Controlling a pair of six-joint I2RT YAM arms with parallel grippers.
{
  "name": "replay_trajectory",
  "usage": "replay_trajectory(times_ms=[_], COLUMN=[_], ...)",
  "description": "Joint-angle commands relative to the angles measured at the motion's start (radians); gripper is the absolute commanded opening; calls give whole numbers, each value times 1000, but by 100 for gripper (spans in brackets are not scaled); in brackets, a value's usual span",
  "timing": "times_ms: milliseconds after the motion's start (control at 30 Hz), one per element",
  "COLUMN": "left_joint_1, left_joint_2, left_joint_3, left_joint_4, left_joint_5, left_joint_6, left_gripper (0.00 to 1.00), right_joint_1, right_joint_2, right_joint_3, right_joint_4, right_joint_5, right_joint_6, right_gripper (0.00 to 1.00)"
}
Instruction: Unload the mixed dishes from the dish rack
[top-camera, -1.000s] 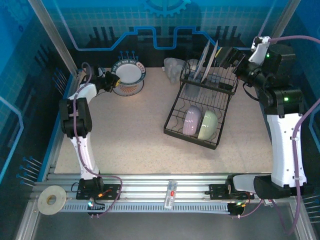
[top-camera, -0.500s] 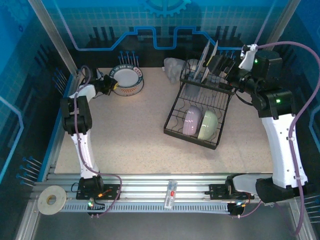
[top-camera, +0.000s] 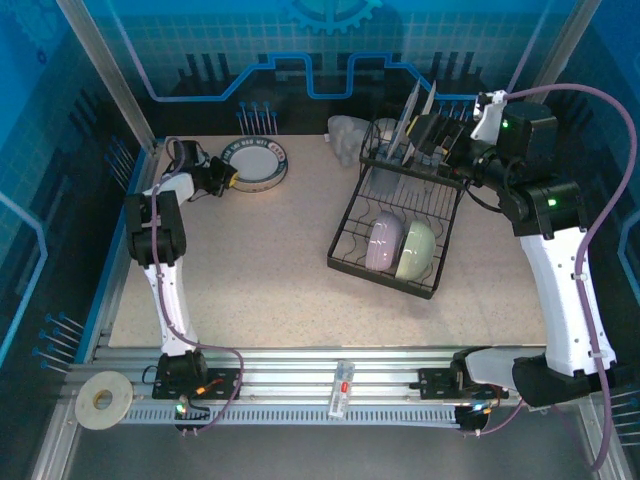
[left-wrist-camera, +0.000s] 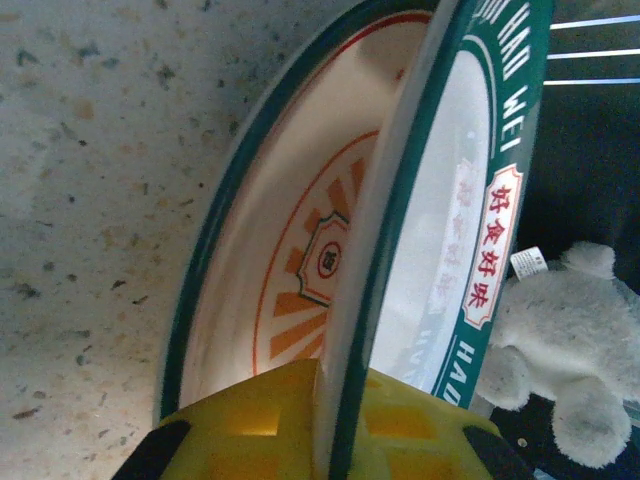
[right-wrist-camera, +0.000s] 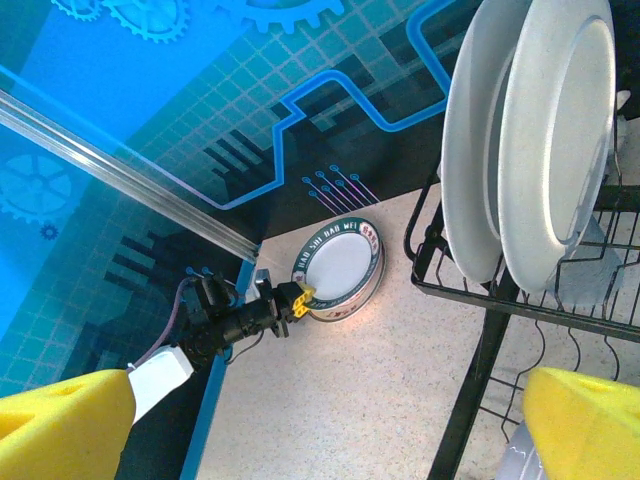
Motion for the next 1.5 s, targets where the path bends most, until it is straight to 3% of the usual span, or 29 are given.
replay_trajectory(times_ms=[0, 100, 433, 900, 1467], left_joint_1=[5, 2, -14, -41, -65], left_joint_2=[1, 5, -7, -70, -103], left_joint_3=[5, 13, 13, 1, 95], left_joint_4=[45, 46, 30, -33, -263], left_joint_5=[17, 16, 20, -25, -148], left_joint_6=[-12, -17, -6, 41, 133], left_gripper=[0, 1, 27, 49, 66], right_joint_1=[10, 11, 11, 15, 16], right_joint_2=[-12, -14, -36, -61, -50], right_joint_3=[-7, -9, -40, -72, -112], right_joint_4=[-4, -3, 12, 23, 75], right_joint_5=[13, 14, 33, 44, 16], right_joint_6=[9, 11, 18, 19, 22], right_gripper=[100, 100, 100, 100, 100])
